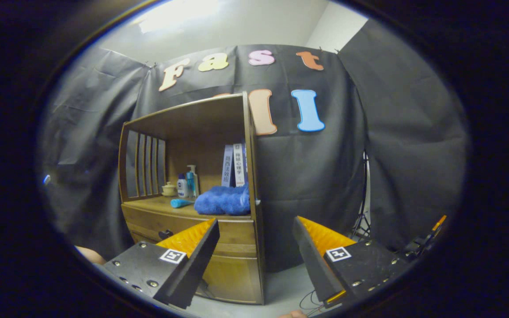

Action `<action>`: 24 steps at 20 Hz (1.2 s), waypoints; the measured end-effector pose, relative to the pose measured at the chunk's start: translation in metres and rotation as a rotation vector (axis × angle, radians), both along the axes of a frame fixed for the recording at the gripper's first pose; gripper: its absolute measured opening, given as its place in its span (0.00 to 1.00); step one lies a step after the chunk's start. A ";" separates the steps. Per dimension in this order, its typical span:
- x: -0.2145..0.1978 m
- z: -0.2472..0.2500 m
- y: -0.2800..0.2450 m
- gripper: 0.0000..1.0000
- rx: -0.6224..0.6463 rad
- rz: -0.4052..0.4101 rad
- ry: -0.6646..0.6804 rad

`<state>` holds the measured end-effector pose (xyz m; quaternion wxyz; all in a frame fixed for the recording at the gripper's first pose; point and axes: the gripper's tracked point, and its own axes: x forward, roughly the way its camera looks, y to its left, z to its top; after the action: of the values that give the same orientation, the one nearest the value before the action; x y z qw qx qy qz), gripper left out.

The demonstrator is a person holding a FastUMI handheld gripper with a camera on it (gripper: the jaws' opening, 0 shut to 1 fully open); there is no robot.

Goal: Pull open the drawer, take out the items inside it, and place them on the countertop above the cabinet.

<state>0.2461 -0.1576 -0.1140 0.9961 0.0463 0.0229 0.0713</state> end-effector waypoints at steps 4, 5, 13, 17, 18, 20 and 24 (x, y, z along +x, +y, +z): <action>-0.014 -0.010 -0.007 0.99 -0.003 -0.023 -0.009; -0.016 -0.012 -0.007 0.99 0.003 -0.023 -0.007; -0.031 -0.024 -0.008 0.99 0.001 -0.037 0.009; -0.032 -0.023 -0.006 0.99 -0.002 -0.039 0.004; -0.032 -0.023 -0.006 0.99 0.001 -0.039 0.005; -0.032 -0.024 -0.006 0.99 0.011 -0.040 0.009; -0.033 -0.021 -0.008 0.99 0.013 -0.046 0.001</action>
<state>0.2132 -0.1654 -0.1347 0.9971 0.0534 0.0219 0.0486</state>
